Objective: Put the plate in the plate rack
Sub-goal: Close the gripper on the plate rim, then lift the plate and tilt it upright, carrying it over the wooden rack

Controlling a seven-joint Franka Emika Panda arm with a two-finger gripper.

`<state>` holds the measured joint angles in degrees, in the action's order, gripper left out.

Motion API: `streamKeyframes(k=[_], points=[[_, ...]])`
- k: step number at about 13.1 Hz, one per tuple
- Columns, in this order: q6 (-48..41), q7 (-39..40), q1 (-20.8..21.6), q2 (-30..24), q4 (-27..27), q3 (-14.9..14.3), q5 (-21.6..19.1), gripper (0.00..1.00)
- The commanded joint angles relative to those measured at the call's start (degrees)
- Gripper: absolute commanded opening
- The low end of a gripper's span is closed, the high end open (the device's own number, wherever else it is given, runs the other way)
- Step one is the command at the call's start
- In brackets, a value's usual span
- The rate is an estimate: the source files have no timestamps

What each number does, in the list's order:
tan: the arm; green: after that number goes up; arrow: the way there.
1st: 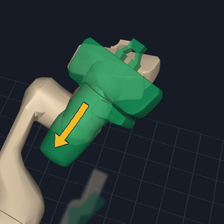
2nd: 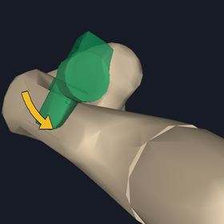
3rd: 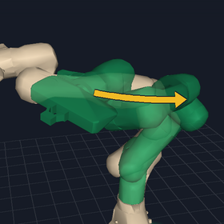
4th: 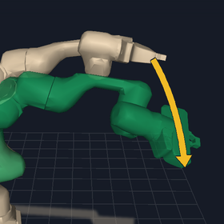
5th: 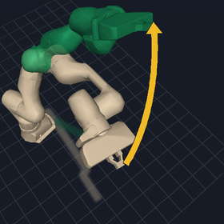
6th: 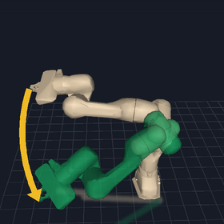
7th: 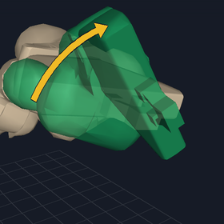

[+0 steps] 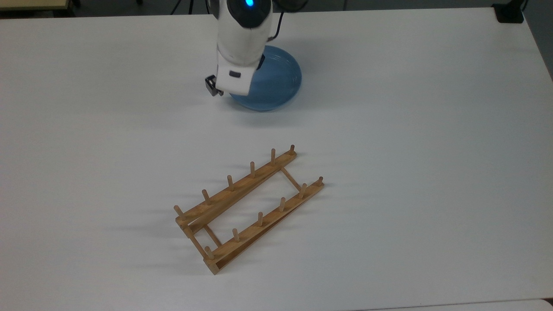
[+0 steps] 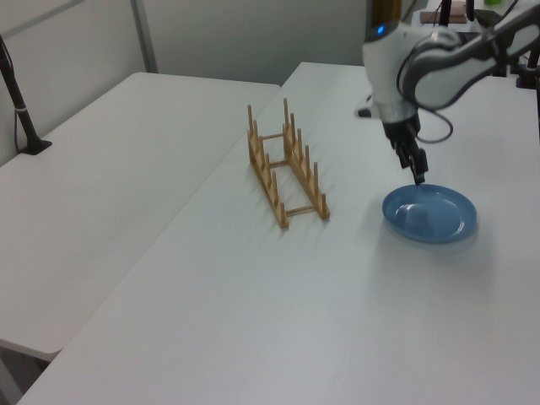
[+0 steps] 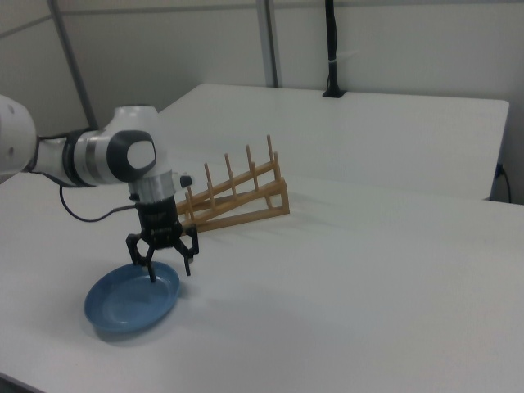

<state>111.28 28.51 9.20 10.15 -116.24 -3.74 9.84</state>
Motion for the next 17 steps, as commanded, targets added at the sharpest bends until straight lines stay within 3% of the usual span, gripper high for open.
streamKeyframes(k=[1, 2, 4, 5, 10, 14, 17], points=[[2.79, 0.93, 1.08, 2.94, -0.13, -0.47, 1.58, 0.38], [2.89, 0.93, 0.99, 3.12, -0.04, -0.47, 1.67, 0.31], [2.89, 0.93, 0.91, 3.13, 0.22, -0.47, 1.67, 0.06], [2.02, 0.84, 0.82, 2.86, 1.26, -0.47, 1.58, 0.0], [-7.21, -1.34, 0.64, 1.81, 10.83, -0.39, 0.62, 0.0], [-9.86, -11.26, 2.48, 1.28, 21.47, -0.04, 0.53, 0.0], [-4.36, -21.72, 2.4, 1.28, 30.0, -0.38, 1.76, 0.0]])
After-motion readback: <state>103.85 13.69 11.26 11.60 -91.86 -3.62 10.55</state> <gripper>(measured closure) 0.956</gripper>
